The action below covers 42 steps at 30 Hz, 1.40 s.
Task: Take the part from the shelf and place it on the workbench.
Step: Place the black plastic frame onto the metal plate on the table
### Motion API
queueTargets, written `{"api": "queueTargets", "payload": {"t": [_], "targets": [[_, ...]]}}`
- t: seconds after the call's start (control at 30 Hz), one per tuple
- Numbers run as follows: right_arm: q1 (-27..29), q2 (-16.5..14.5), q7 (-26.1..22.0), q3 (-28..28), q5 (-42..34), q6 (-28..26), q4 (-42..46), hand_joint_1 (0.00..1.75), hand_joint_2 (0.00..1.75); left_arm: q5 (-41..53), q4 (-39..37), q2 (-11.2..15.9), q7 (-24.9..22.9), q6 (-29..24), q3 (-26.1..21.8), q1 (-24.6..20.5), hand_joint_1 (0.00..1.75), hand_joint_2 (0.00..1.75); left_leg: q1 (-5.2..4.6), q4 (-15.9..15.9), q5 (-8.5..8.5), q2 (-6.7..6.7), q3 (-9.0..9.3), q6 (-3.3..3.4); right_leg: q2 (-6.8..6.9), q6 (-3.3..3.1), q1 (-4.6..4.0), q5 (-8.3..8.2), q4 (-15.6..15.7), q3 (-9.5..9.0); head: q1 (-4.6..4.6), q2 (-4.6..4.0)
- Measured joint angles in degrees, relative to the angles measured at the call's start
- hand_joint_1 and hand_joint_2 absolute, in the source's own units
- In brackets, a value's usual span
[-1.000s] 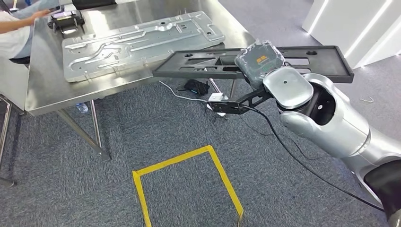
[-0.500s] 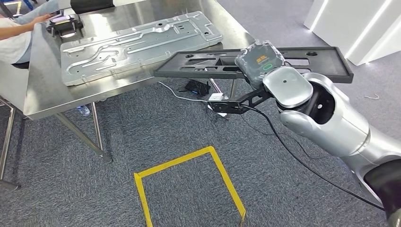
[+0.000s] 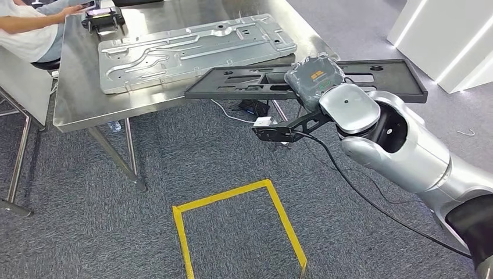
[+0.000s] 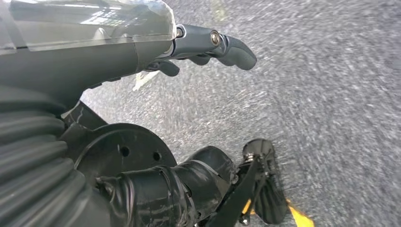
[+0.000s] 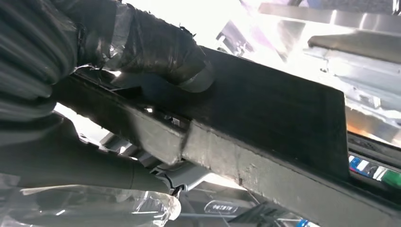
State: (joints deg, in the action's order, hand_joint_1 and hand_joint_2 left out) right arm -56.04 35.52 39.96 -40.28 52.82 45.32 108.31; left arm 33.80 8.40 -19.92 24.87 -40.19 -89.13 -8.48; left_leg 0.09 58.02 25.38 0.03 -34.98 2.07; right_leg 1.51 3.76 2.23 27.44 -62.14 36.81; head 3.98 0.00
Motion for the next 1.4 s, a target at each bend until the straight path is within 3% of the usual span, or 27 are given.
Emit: {"api": "queueTargets", "payload": {"t": [0.1, 0.17, 0.27, 0.33, 0.47, 0.53, 0.6, 0.67, 0.73, 0.8, 0.83, 0.97, 1.03, 1.1, 1.17, 1.2, 1.27, 1.3, 1.33, 1.4], "targets": [[0.2, 0.0, 0.0, 0.0, 0.0, 0.0, -0.2, 1.75, 1.75, 0.2, 0.1, 0.0, 0.0, 0.0, 0.0, 0.0, 0.0, 1.75, -0.33, 0.0, 0.13, -0.06, 0.14, 0.62, -1.1, -0.3, -0.47, 4.17, -10.1, 4.93, 0.16, 0.0], [0.5, 0.0, 0.0, -0.1, 0.0, 0.0, -0.3, 1.75, 1.75, 0.2, 0.3, 0.0, 0.1, 0.0, 0.0, 0.0, 0.0, 1.75, -0.68, 0.3, 0.35, -0.26, 0.18, 0.9, -1.29, -0.56, -0.73, 3.39, -11.6, 5.98, 0.16, 0.0], [0.6, 0.0, 0.0, -0.1, 0.0, -0.1, -0.4, 1.75, 1.75, 0.2, 0.4, -0.1, 0.2, 0.0, 0.0, 0.0, 0.0, 1.75, -1.09, 1.1, 0.97, -0.64, 0.12, 0.89, -1.34, -1.45, -1.19, -1.23, -2.1, 1.69, 0.13, 0.0], [0.6, 0.1, 0.0, -0.1, 0.0, -0.2, -0.4, 1.75, 1.75, 0.2, 0.5, -0.1, 0.2, 0.0, 0.0, 0.0, 0.0, 1.75, -1.27, 1.5, 1.24, -0.82, -0.13, 0.56, -1.4, -2.02, -1.59, -2.1, 1.7, -0.2, 0.13, 0.0], [0.6, 0.2, 0.0, -0.1, 0.0, -0.2, -0.6, 1.75, 1.75, 0.3, 0.6, 0.0, 0.2, 0.0, 0.0, 0.1, 0.0, 1.75, -1.31, 2.4, 2.18, -0.8, -0.55, -0.44, -1.38, -2.76, -1.19, -2.29, 2.6, -0.75, 0.02, 0.0], [0.6, 0.2, 0.0, -0.1, 0.0, -0.2, -0.6, 1.75, 1.75, 0.4, 0.6, 0.0, 0.2, 0.0, 0.0, 0.1, 0.0, 1.75, -0.96, 7.3, 4.96, -0.65, -2.8, -1.34, -1.25, -3.19, -0.92, -2.35, 3.0, -1.09, -0.11, 0.0], [0.7, 0.2, 0.0, -0.1, 0.0, -0.2, -0.6, 1.75, 1.75, 0.5, 0.7, 0.0, 0.1, 0.0, 0.0, 0.1, 0.0, 1.75, -0.41, 14.3, 7.8, -0.51, -6.3, -2.03, -1.17, -3.39, -0.82, -2.26, 3.0, -1.16, -0.16, 0.0], [0.8, 0.2, 0.0, -0.1, 0.0, -0.2, -0.6, 1.75, 1.75, 0.5, 0.8, 0.0, 0.1, 0.0, 0.0, 0.1, 0.0, 1.75, 0.01, 16.3, 7.42, -0.42, -7.6, -2.43, -1.18, -3.34, -0.66, -2.18, 3.0, -1.21, -0.18, 0.0], [0.8, 0.2, 0.0, -0.1, 0.0, -0.2, -0.6, 1.75, 1.75, 0.4, 0.9, 0.0, 0.1, 0.0, 0.0, 0.2, 0.0, 1.75, 0.31, 10.5, 3.68, -0.34, -4.89, -2.54, -1.25, -3.1, -0.46, -2.03, 3.0, -1.45, -0.19, 0.0], [0.8, 0.2, 0.0, -0.1, 0.0, -0.2, -0.6, 1.75, 1.75, 0.3, 0.9, 0.0, 0.3, 0.0, 0.0, 0.1, 0.0, 1.75, 0.25, 3.4, 1.2, -0.33, -1.23, -2.25, -1.34, -2.57, -0.48, -1.81, 2.9, -1.68, -0.18, 0.0], [0.7, 0.2, 0.0, -0.1, 0.0, -0.2, -0.6, 1.75, 1.75, 0.2, 0.9, 0.0, 0.4, 0.0, 0.0, 0.1, 0.0, 1.75, 0.13, 1.6, 0.92, -0.34, -0.26, -2.01, -1.37, -2.23, -0.54, -1.75, 2.9, -1.74, -0.13, 0.0], [0.6, 0.3, 0.0, -0.1, 0.0, -0.2, -0.7, 1.75, 1.75, 0.3, 1.0, 0.0, 0.7, 0.0, 0.0, 0.2, 0.0, 1.75, 0.04, 0.1, 0.77, -0.37, 0.61, -0.58, -1.35, -0.92, -0.44, -1.33, 2.8, -1.69, -0.01, 0.0], [0.5, 0.4, 0.0, -0.1, 0.0, -0.2, -0.7, 1.75, 1.75, 0.4, 1.1, -0.1, 0.7, 0.0, 0.0, 0.3, 0.0, 1.75, 0.22, -0.6, 0.55, -0.35, 1.19, 0.18, -1.4, -0.77, -0.42, 0.71, -1.0, 0.13, 0.25, 0.0], [0.6, 0.6, 0.0, -0.1, 0.0, -0.2, -0.7, 1.75, 1.75, 0.4, 1.1, -0.1, 0.7, 0.0, 0.0, 0.2, 0.0, 1.75, 0.07, -0.6, 0.77, -0.35, 1.41, 0.66, -1.47, -0.73, -0.57, 3.63, -8.5, 4.11, 0.4, 0.0], [0.9, 0.6, 0.0, -0.1, 0.0, -0.2, -0.8, 1.75, 1.75, 0.5, 1.1, -0.1, 0.7, 0.0, 0.0, 0.3, 0.0, 1.75, -0.09, -0.4, 1.17, -0.4, 1.69, 0.85, -1.47, -0.64, -0.61, 3.94, -12.8, 6.96, 0.42, 0.0], [1.0, 0.6, 0.0, -0.1, 0.0, -0.2, -0.8, 1.75, 1.75, 0.5, 1.1, -0.1, 0.6, 0.0, 0.0, 0.3, 0.0, 1.75, -0.13, -0.2, 1.45, -0.45, 1.88, 0.83, -1.46, -0.66, -0.6, 2.48, -11.6, 6.76, 0.42, 0.0], [0.9, 0.6, 0.0, -0.1, 0.0, -0.2, -0.8, 1.75, 1.75, 0.6, 1.1, -0.1, 0.6, 0.0, 0.0, 0.3, 0.0, 1.75, -0.11, 0.3, 2.27, -0.58, 2.32, 0.52, -1.43, -0.81, -0.57, -1.64, -4.5, 3.66, 0.42, 0.0], [0.8, 0.6, 0.0, -0.1, 0.0, -0.3, -0.9, 1.75, 1.75, 0.5, 1.1, -0.1, 0.5, 0.0, 0.0, 0.3, 0.0, 1.75, -0.22, 0.8, 2.72, -0.65, 2.36, 0.25, -1.42, -0.96, -0.69, -2.81, -1.2, 2.06, 0.42, 0.0], [0.8, 0.6, 0.0, -0.1, 0.0, -0.3, -0.9, 1.75, 1.75, 0.5, 1.1, -0.1, 0.5, 0.0, 0.0, 0.3, 0.0, 1.75, -0.31, 1.0, 3.05, -0.69, 2.33, -0.02, -1.45, -1.18, -0.81, -3.32, 1.0, 0.99, 0.4, 0.0], [0.8, 0.7, 0.0, -0.1, 0.0, -0.3, -0.9, 1.75, 1.75, 0.5, 1.1, -0.1, 0.5, 0.0, 0.0, 0.3, 0.0, 1.75, -0.5, 1.2, 3.36, -0.72, 2.25, -0.44, -1.59, -1.67, -1.07, -3.0, 1.8, 0.51, 0.29, 0.0]]}}
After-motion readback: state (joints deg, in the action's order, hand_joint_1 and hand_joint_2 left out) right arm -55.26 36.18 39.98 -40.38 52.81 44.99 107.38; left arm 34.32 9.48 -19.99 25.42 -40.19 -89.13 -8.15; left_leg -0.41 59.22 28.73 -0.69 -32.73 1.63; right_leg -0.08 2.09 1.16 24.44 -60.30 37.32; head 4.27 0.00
